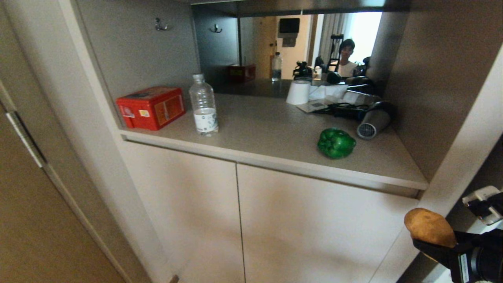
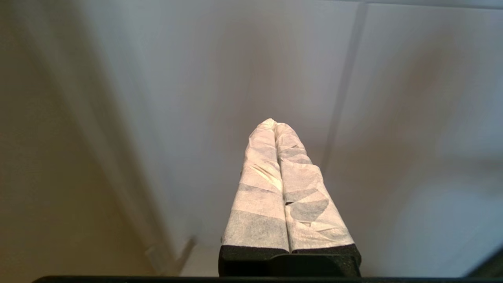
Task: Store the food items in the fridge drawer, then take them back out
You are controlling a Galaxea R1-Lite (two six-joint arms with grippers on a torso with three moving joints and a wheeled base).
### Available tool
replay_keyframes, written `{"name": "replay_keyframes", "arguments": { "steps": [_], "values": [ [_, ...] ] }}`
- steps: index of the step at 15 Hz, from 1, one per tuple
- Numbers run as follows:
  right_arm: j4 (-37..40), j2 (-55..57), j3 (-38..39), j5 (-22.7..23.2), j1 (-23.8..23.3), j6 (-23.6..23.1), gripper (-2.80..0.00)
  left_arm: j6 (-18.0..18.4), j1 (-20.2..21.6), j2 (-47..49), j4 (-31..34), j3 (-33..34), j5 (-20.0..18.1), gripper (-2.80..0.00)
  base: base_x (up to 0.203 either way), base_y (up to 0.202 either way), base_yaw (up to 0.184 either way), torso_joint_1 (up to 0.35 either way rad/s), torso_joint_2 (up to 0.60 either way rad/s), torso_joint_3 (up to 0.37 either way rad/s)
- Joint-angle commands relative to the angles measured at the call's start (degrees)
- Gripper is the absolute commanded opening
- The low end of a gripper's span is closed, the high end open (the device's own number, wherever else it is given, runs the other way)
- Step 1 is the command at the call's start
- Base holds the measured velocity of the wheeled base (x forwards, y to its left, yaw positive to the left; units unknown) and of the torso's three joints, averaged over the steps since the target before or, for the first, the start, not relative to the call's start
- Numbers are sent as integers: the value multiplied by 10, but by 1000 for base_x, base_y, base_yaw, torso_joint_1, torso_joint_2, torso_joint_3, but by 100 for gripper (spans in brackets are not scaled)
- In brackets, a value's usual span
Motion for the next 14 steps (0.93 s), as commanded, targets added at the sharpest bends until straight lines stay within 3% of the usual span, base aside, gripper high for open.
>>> {"name": "replay_keyframes", "arguments": {
  "steps": [1,3,7,11,14],
  "values": [
    [-2,1,-3,0,3,-10,-280,0,0,-1,0,6,0,-280,2,-8,174,2,2,-2],
    [-2,2,-7,6,13,-51,-280,0,0,-1,0,6,0,-280,-1,-9,172,5,2,9],
    [-2,8,-52,32,65,-54,-280,0,0,-1,0,6,0,-280,0,-5,141,2,3,4],
    [0,108,-170,29,109,-49,-280,0,0,-1,0,6,0,-280,0,0,0,0,0,0],
    [0,208,-264,-36,151,-21,-280,0,0,-1,0,6,0,-280,0,0,0,0,0,0]
  ]
}}
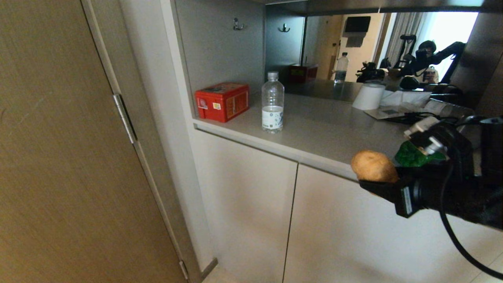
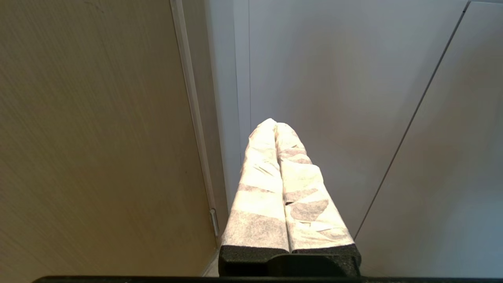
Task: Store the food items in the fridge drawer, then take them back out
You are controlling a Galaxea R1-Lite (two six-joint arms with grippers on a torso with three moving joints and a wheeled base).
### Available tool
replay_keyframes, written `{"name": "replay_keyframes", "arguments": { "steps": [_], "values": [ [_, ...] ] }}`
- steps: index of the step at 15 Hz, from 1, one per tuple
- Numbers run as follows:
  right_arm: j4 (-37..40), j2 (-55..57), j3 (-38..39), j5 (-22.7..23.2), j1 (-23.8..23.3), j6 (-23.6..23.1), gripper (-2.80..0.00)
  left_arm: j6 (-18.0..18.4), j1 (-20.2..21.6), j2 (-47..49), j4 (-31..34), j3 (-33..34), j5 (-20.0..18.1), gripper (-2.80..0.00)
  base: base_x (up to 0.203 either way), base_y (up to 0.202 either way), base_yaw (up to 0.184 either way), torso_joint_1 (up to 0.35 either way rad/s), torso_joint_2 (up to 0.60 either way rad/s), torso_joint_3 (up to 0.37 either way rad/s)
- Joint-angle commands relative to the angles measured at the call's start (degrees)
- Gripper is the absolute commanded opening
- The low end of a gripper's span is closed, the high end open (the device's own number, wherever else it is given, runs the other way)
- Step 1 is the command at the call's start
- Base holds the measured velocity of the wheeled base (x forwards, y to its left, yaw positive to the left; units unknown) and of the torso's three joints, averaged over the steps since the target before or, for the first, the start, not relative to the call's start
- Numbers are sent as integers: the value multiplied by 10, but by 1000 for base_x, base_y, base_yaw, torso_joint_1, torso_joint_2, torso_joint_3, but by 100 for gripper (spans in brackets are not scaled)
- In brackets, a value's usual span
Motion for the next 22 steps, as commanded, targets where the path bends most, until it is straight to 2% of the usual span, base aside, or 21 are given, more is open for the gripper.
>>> {"name": "replay_keyframes", "arguments": {
  "steps": [1,4,5,8,15,22],
  "values": [
    [-1,90,-59,-46,35,18,-280,0,0,-1,0,6,0,-280,0,0,0,0,0,0],
    [-2,182,-144,-206,85,54,-280,0,0,-1,0,6,0,-280,0,0,0,0,0,0],
    [-3,208,-167,-235,93,60,-280,0,0,-1,0,6,0,-280,0,0,0,0,0,0],
    [-4,250,-208,-282,88,82,-280,0,0,-1,0,6,0,-280,0,0,0,0,0,0],
    [-4,245,-216,-285,38,83,-280,0,0,-1,0,6,0,-280,0,0,0,0,0,0],
    [0,212,-217,-284,28,79,-280,0,0,-1,0,6,0,-280,0,0,0,0,0,0]
  ]
}}
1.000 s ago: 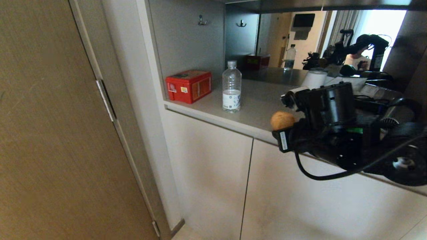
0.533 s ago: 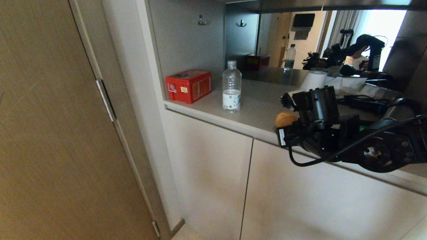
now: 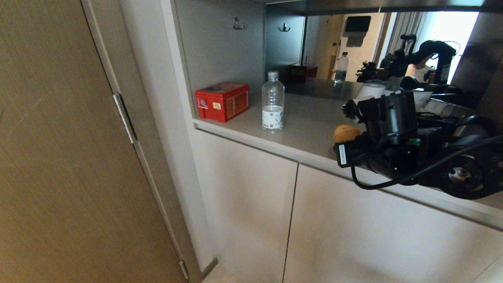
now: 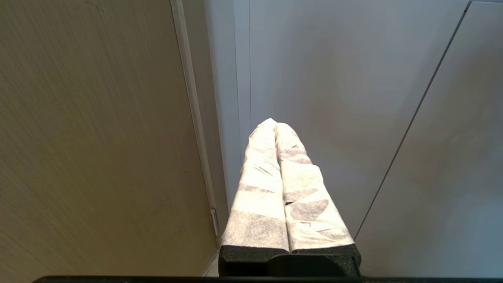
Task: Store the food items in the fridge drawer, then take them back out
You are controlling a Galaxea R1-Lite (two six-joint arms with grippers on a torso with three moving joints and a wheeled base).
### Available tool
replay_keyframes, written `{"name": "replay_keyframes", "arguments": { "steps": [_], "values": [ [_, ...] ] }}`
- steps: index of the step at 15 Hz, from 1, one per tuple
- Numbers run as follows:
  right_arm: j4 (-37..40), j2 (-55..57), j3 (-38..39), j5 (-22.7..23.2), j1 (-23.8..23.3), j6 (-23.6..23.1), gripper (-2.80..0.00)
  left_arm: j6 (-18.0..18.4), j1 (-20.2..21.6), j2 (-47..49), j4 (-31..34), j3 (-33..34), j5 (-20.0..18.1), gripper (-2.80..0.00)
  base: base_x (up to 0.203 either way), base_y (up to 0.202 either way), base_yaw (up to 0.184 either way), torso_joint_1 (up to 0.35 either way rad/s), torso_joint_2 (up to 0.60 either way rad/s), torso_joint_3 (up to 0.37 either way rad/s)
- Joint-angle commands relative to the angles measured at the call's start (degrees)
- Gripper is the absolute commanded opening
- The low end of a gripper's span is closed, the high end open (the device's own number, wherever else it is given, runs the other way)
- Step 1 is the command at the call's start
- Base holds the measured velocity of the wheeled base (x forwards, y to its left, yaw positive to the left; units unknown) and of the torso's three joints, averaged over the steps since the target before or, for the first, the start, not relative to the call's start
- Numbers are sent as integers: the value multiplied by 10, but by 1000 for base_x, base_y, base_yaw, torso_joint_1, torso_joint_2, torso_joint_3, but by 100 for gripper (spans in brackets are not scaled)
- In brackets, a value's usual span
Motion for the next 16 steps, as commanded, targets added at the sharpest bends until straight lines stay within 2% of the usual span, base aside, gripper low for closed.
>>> {"name": "replay_keyframes", "arguments": {
  "steps": [1,8,13,16],
  "values": [
    [-1,-7,-2,-2,-7,0,-280,0,0,-1,0,5,0,-280,0,0,0,0,0,0],
    [-14,26,-22,2,-52,5,-280,0,0,-1,0,6,0,-280,0,0,0,0,0,0],
    [-83,68,-22,0,-76,5,-280,0,0,-1,0,6,0,-280,0,0,0,0,0,0],
    [-97,84,-22,-1,-93,5,-280,0,0,-1,0,6,0,-280,0,0,0,0,0,0]
  ]
}}
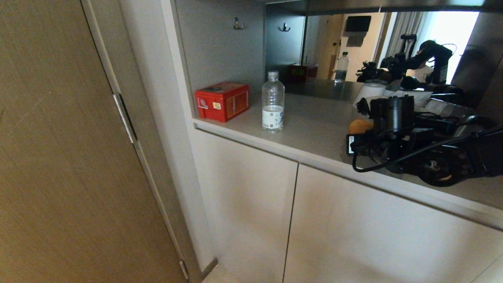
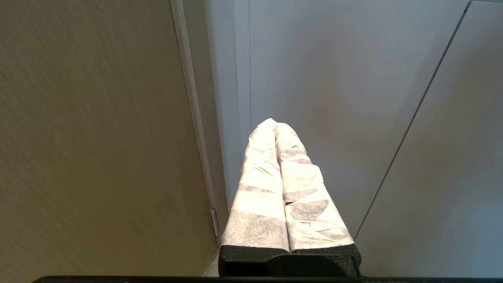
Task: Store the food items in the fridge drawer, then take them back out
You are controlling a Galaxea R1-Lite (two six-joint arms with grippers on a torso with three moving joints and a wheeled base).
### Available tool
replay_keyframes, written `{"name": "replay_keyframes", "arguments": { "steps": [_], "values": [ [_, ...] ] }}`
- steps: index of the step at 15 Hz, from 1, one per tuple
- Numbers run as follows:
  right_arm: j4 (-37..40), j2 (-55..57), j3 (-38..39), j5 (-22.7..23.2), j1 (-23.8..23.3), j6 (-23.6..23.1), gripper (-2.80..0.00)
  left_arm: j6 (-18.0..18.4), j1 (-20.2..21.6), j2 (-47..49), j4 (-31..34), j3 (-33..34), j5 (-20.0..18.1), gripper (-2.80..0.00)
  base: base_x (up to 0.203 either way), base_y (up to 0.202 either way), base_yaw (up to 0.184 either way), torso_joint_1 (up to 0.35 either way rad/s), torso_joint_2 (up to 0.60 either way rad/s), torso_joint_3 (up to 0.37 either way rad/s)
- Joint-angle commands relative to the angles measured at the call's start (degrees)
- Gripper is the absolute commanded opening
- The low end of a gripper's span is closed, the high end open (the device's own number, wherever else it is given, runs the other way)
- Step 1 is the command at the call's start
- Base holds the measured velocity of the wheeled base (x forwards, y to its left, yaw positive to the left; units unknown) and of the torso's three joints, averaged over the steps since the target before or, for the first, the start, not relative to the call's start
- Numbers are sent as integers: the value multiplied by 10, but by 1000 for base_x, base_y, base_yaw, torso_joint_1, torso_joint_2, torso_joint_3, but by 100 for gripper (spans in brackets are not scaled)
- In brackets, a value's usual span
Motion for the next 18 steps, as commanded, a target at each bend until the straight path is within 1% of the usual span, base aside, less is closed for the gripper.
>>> {"name": "replay_keyframes", "arguments": {
  "steps": [1,7,8,15,18],
  "values": [
    [-2,11,0,-1,-9,0,-280,0,0,-1,0,6,0,-280,0,0,0,0,0,0],
    [-3,11,1,-1,-18,-1,-280,0,0,-1,0,6,0,-280,0,0,0,0,0,0],
    [-3,11,0,1,-18,-1,0,0,0,-1,0,6,0,-280,0,0,0,0,0,0],
    [-3,9,-2,1,-18,-1,0,0,0,-1,0,6,0,-280,0,0,0,0,0,0],
    [-2,3,-16,-1,-18,-2,0,0,0,-1,0,6,0,-280,0,0,0,0,0,0]
  ]
}}
